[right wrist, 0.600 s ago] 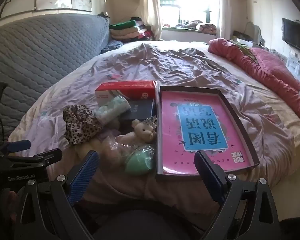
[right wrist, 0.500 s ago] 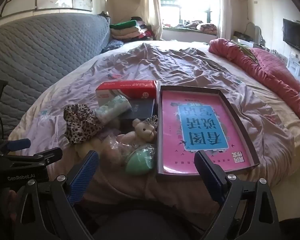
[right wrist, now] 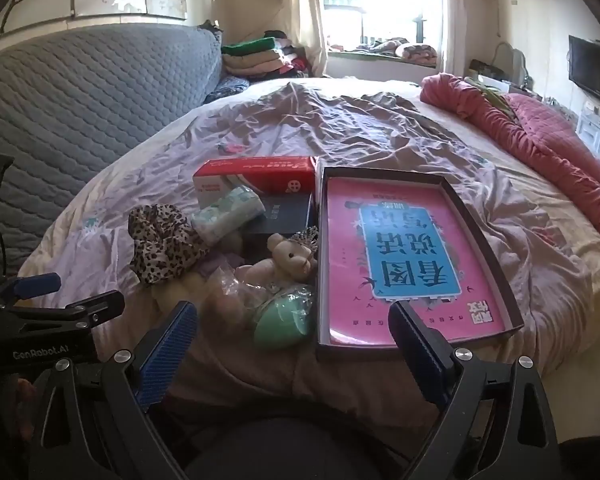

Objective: Organize soft objects

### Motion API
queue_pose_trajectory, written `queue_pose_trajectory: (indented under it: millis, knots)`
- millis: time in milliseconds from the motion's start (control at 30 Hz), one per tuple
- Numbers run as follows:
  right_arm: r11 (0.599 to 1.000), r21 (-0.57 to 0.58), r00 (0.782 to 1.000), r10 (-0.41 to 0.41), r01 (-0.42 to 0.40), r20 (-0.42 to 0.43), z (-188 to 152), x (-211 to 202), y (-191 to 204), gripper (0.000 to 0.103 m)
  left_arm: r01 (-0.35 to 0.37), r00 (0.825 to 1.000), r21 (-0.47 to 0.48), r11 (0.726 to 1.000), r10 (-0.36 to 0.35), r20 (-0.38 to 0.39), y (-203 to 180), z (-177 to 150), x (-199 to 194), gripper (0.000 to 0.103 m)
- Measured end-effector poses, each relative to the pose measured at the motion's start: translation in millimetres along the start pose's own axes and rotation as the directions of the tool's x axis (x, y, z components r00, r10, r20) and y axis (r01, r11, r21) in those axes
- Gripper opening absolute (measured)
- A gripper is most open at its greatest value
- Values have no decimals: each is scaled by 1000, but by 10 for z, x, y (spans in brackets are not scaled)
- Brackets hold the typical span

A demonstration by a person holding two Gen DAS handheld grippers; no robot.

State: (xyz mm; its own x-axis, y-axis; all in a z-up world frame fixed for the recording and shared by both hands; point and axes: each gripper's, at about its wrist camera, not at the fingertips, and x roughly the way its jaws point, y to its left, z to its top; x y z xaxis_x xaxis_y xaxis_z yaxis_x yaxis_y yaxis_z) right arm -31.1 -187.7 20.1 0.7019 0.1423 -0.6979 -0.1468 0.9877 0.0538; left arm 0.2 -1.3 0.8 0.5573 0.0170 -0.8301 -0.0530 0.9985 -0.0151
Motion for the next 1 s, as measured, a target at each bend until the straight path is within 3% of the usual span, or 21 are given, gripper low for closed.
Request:
queue_pose_trajectory:
  millis: [1000]
  knots:
    - [1000,12,1000,-15,15,-4,11,-22,-41,96,10,1000,15,1000,-10,5,-36,-8,-13,101]
